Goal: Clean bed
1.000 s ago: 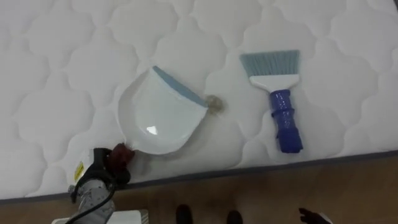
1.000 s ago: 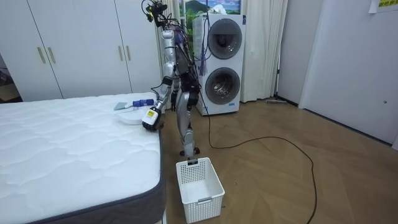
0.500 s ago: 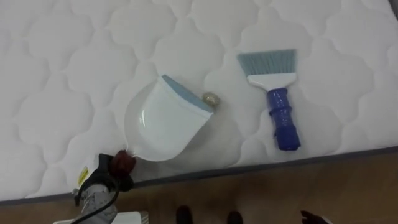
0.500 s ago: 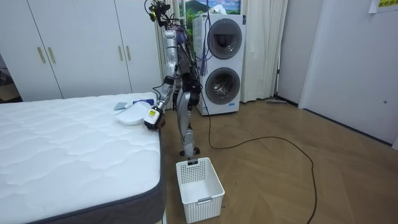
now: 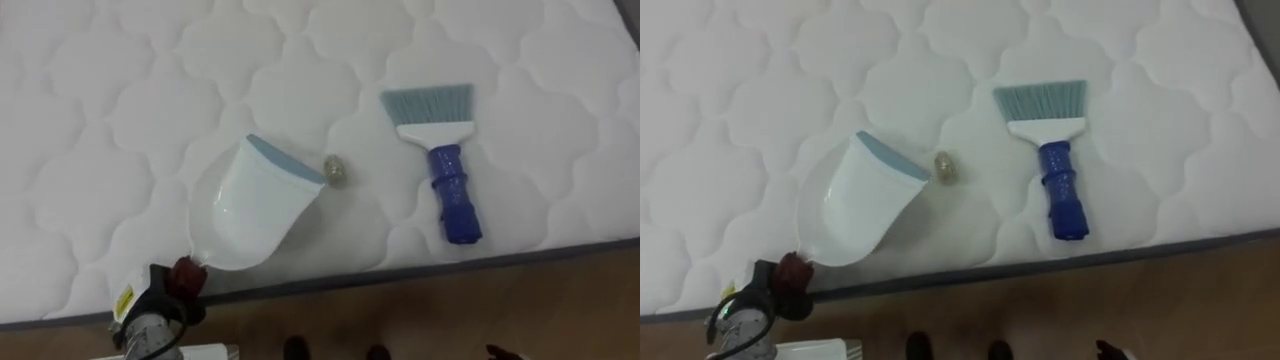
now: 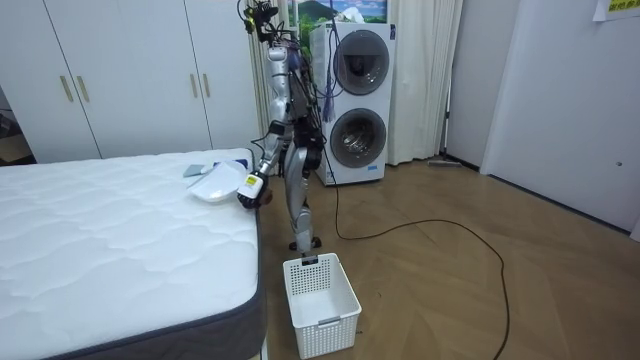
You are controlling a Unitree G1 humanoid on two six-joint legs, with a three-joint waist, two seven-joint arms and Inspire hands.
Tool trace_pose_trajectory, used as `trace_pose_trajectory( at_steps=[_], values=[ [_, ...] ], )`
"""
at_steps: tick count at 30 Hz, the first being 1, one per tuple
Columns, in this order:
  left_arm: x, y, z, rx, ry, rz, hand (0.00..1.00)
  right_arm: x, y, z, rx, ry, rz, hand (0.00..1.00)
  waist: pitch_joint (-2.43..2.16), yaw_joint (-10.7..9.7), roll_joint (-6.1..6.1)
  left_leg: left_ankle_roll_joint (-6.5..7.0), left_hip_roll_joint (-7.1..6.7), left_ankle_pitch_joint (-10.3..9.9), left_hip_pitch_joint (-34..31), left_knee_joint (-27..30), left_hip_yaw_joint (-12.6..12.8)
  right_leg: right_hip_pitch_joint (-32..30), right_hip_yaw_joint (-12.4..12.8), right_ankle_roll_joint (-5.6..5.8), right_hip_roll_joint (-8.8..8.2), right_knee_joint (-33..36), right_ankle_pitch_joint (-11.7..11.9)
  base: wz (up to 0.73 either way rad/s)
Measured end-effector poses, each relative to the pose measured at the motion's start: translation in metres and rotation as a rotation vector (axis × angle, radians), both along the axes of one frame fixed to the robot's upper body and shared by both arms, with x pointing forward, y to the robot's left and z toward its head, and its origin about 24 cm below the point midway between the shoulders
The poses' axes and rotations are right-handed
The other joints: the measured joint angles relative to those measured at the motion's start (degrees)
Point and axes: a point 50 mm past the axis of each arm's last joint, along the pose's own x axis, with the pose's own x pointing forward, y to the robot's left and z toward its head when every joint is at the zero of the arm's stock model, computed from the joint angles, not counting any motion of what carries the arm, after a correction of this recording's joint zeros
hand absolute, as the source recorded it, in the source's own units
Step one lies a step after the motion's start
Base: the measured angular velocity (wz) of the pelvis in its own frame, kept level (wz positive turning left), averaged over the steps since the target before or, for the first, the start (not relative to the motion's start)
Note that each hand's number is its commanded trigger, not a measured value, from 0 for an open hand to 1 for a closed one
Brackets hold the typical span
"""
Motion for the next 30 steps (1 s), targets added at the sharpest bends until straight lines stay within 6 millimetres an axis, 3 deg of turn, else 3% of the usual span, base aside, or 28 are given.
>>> trace_pose_trajectory(
  at_steps=[5, 11, 17, 22, 30],
  values=[
    [0.003, 0.011, 0.006, 0.095, -0.015, -0.048, 1.00, 0.000, -0.007, 0.002, -0.007, -0.014, -0.058, 0.00, -0.01, 0.2, 0.45, -0.01, -0.26, 0.0, -0.8, 0.0, 0.1, -0.9, 0.0, -0.08, -0.11, 0.8, 0.0, -0.01],
    [0.007, 0.021, 0.017, 0.233, -0.088, -0.099, 1.00, 0.002, -0.015, 0.005, 0.016, -0.070, -0.252, 0.00, 0.03, -0.5, 0.32, 0.03, -0.47, 0.0, -1.4, 0.1, 0.6, -2.4, -0.2, -0.06, -1.05, 2.7, -0.6, -0.03],
    [0.008, 0.029, 0.023, 0.330, -0.133, -0.110, 1.00, 0.010, -0.021, 0.010, 0.081, -0.164, -0.478, 0.00, -0.01, -0.9, 0.23, 0.17, -0.42, -0.1, -1.4, 0.4, 1.3, -2.7, 0.2, 0.02, -0.95, 2.8, -0.8, -0.06],
    [0.006, 0.033, 0.026, 0.380, -0.163, -0.088, 1.00, 0.026, -0.026, 0.019, 0.100, -0.262, -0.627, 0.00, 0.03, -1.0, 0.18, 0.23, -0.48, -0.3, -1.4, 1.1, 1.3, -2.7, 0.1, -0.08, -1.10, 3.8, -0.9, 0.01],
    [0.001, 0.036, 0.024, 0.406, -0.169, -0.063, 1.00, 0.062, -0.030, 0.040, 0.023, -0.397, -0.702, 0.00, 0.20, -1.0, -0.44, 0.36, -0.30, -0.3, -4.3, 3.0, 1.4, -5.3, 0.0, 0.07, -1.20, 5.1, -1.3, 0.01]
  ],
)
